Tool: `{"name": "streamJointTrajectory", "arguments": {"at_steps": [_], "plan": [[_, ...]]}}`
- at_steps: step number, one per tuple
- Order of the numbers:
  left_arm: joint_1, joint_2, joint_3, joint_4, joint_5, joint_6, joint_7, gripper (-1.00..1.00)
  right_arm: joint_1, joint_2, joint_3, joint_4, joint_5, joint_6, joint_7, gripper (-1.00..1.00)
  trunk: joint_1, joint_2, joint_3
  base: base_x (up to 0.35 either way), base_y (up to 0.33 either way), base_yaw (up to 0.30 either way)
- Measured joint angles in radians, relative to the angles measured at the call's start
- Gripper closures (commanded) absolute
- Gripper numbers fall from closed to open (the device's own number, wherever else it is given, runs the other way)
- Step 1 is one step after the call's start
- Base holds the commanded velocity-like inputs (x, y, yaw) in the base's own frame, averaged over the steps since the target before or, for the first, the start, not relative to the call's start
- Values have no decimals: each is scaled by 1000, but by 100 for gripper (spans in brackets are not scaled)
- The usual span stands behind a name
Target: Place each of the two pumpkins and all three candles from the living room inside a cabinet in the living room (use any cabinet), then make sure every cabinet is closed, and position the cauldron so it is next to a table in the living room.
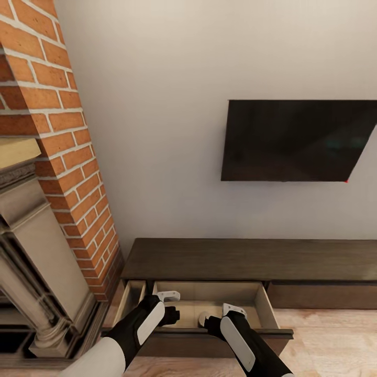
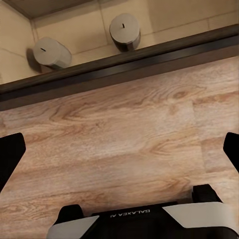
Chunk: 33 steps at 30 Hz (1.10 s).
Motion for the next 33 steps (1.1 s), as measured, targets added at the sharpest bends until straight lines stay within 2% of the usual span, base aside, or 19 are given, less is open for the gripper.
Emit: {"name": "streamJointTrajectory", "arguments": {"at_steps": [33], "plan": [[0, -1, 0, 0, 3, 0, 0, -100, 0, 0, -3, 0, 0, 0, 0, -100, 0, 0, 0, 0, 0, -257]]}}
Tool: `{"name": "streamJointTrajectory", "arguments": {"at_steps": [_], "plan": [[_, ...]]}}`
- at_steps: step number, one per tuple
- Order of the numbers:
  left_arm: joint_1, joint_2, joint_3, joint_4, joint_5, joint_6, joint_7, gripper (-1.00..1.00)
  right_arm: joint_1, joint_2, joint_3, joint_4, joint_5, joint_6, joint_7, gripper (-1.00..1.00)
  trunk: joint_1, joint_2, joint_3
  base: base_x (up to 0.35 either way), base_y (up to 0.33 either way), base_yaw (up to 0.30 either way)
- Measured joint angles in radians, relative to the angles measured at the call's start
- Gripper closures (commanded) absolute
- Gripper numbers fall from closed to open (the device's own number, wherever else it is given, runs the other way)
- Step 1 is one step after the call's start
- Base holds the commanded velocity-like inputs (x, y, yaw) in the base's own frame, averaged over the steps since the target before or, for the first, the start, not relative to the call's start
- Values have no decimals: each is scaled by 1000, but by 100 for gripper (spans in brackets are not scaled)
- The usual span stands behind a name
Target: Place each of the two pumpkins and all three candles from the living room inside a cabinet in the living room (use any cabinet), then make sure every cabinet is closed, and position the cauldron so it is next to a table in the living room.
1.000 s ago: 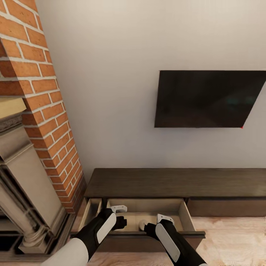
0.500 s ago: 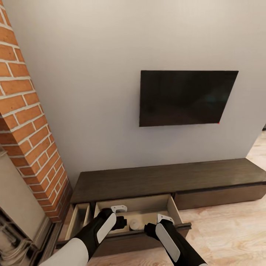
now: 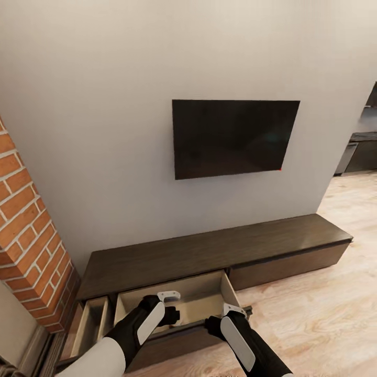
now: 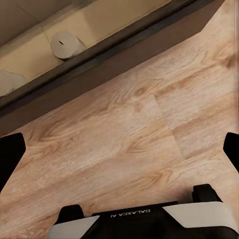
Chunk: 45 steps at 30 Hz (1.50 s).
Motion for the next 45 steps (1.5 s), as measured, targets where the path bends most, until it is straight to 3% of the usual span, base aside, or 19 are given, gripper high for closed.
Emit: {"name": "streamJointTrajectory", "arguments": {"at_steps": [27, 37, 45], "plan": [[0, -1, 0, -1, 0, 0, 1, -100, 0, 0, 0, 0, 1, 0, -1, -100, 0, 0, 0, 0, 0, -268], [0, -2, 0, 0, 0, 0, 0, -100, 0, 0, -21, -7, 3, 1, -7, -100, 0, 0, -1, 0, 0, -269], [0, -2, 1, 4, 1, 0, 0, -100, 0, 0, -64, -9, 3, 2, -7, -100, 0, 0, -7, 0, 0, -252]]}}
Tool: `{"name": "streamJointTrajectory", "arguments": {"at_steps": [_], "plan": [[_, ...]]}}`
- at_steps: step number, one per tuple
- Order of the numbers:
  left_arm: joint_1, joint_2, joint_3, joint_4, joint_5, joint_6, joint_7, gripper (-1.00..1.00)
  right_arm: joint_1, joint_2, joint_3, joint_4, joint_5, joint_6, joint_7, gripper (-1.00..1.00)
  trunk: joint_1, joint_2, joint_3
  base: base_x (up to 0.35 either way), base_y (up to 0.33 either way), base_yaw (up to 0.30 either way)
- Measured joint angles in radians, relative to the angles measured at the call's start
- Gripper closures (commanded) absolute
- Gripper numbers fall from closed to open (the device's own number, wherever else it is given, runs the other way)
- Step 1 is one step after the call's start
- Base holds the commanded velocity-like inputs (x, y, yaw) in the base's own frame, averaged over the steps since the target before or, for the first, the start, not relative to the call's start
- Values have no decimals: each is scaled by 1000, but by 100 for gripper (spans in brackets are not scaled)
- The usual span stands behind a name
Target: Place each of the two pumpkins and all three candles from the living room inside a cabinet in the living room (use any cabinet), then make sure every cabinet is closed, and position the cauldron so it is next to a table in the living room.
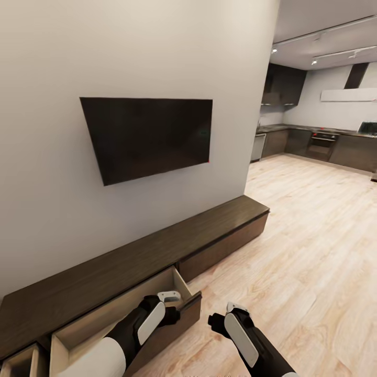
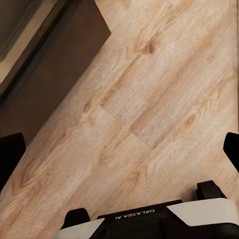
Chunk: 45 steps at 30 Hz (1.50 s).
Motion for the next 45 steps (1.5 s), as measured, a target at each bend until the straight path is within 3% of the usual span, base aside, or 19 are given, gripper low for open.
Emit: {"name": "streamJointTrajectory", "arguments": {"at_steps": [45], "plan": [[0, -3, -3, -11, -1, 0, 0, -100, 0, 0, -29, -7, -3, 2, -1, -100, 0, 0, -43, 0, 0, -242]]}}
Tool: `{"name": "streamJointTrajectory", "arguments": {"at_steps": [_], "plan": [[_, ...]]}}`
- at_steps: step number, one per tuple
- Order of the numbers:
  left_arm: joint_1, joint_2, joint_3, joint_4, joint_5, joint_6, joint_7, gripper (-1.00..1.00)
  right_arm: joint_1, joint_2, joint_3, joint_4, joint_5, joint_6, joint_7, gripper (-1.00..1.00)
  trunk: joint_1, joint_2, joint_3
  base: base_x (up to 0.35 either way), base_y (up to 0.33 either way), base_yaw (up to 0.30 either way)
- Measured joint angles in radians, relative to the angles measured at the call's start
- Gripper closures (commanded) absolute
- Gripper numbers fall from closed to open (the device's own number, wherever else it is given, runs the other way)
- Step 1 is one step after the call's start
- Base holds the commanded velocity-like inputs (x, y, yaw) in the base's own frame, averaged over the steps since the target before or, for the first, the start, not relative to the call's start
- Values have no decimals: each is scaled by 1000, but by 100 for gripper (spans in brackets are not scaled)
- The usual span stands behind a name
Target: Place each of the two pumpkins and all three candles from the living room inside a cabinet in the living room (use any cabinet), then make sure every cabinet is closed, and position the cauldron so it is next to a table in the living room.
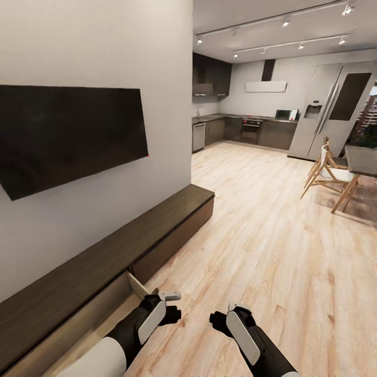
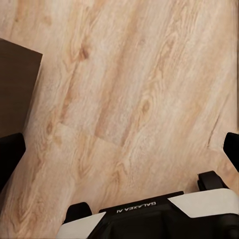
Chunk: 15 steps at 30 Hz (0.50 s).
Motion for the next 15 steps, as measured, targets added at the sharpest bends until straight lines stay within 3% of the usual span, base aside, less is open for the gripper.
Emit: {"name": "streamJointTrajectory", "arguments": {"at_steps": [4, 9, 15], "plan": [[0, 0, 0, 0, 0, 0, 0, -100, 0, -1, -1, 1, 0, 0, 2, -100, 0, 0, -4, 0, 0, -240], [0, 0, 0, 0, 0, 0, 0, -100, 0, -1, -36, 0, 1, 1, 3, -100, 0, 0, -9, 0, 0, -240], [0, 0, -2, 0, 0, 0, 0, -100, 0, 0, -51, 2, 0, 1, 4, -100, 0, 0, -14, 0, 0, -240]]}}
